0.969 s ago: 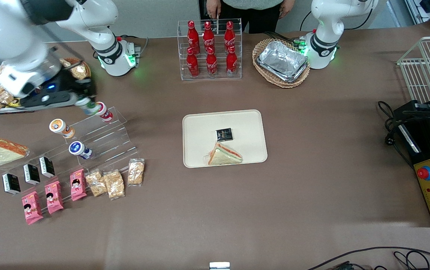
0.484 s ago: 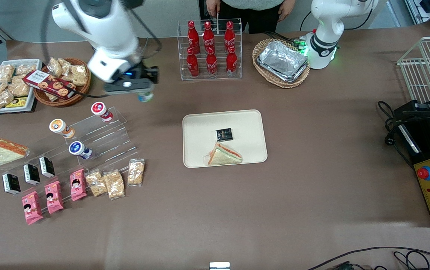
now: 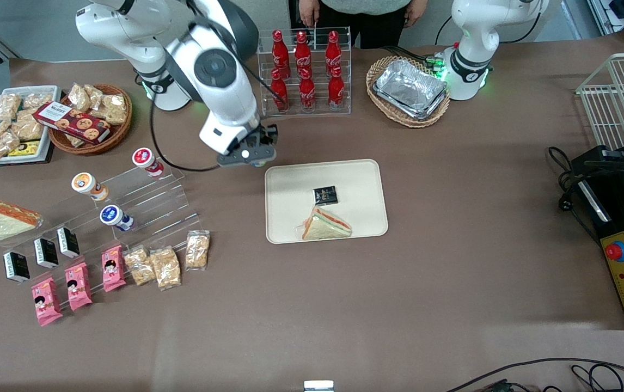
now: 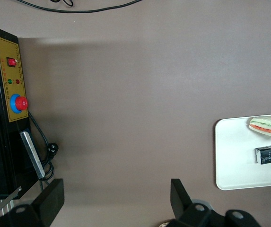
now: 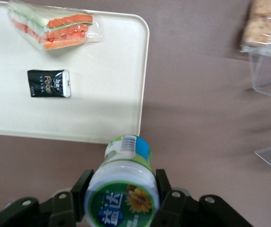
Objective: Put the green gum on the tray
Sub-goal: 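Carry the held green gum jar over to the cream tray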
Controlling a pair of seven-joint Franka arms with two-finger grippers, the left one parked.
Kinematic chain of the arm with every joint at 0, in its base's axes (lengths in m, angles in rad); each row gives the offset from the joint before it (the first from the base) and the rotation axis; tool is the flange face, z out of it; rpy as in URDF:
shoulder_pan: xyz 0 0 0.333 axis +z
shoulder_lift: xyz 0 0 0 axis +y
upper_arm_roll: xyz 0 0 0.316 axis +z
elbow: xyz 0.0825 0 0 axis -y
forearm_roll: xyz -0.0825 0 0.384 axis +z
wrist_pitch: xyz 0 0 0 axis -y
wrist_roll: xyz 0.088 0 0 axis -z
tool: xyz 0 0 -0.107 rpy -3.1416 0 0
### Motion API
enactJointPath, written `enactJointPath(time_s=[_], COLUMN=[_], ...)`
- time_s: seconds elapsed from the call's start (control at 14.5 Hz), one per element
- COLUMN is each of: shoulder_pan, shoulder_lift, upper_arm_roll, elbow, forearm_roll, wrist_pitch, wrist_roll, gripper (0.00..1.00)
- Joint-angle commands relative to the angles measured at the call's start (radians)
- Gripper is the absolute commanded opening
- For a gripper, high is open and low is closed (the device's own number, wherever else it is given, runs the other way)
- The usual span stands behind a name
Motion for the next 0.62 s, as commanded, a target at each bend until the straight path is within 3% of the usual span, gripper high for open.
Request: enactJointPath(time_s=[0.0, 0.55], shoulder_pan=[0.008, 0.027], shoulder_lift=[0.095, 0.264], upper_arm_roll=[0.0, -0.003], elbow=[-0.049, -0.115], forearm_roll=[-0.058, -0.07], wrist_pitch=[0.134, 0.365], wrist_roll=[0.017, 0.017], gripper=[0.0, 0.0])
